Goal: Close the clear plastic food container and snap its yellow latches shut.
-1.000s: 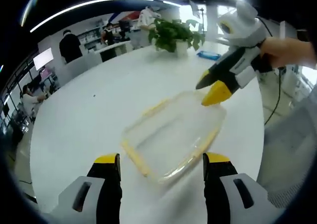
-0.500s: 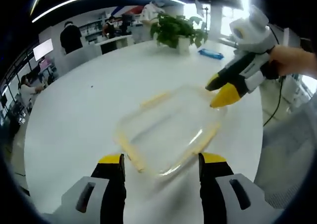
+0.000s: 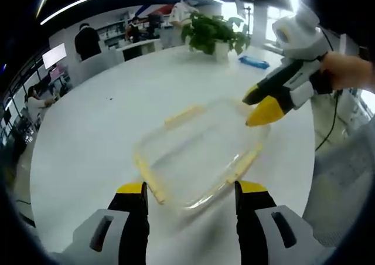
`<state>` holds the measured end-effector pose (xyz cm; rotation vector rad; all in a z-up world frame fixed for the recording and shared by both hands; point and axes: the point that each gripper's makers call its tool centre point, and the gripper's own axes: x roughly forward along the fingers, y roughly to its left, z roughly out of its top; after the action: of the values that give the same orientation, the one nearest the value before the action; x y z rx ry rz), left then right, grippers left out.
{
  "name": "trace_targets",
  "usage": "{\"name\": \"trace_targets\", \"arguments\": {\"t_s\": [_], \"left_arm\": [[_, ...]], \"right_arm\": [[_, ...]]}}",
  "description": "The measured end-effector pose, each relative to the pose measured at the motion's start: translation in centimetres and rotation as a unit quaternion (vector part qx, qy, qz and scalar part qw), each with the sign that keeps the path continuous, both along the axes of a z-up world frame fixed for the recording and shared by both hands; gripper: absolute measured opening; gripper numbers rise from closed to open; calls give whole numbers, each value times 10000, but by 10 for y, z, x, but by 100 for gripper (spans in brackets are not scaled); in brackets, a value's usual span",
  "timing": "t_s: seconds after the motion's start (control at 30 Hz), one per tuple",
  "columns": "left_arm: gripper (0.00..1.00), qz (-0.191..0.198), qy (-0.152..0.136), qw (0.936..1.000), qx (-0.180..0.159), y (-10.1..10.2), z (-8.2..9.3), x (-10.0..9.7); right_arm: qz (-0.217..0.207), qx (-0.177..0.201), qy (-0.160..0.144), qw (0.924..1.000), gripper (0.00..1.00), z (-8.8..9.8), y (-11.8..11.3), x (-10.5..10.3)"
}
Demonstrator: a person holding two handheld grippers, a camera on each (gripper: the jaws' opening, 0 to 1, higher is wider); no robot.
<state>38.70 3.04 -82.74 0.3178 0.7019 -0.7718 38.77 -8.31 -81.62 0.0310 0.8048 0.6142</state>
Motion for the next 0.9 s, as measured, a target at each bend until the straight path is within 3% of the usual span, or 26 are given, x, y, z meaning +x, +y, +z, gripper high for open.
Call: {"name": "trace_targets", "arguments": {"t_s": [0.9], "left_arm": [[56,369,31,9992,-139,16,4,11]], "right_arm": [[86,120,-78,9999,36,0,16,25]]}}
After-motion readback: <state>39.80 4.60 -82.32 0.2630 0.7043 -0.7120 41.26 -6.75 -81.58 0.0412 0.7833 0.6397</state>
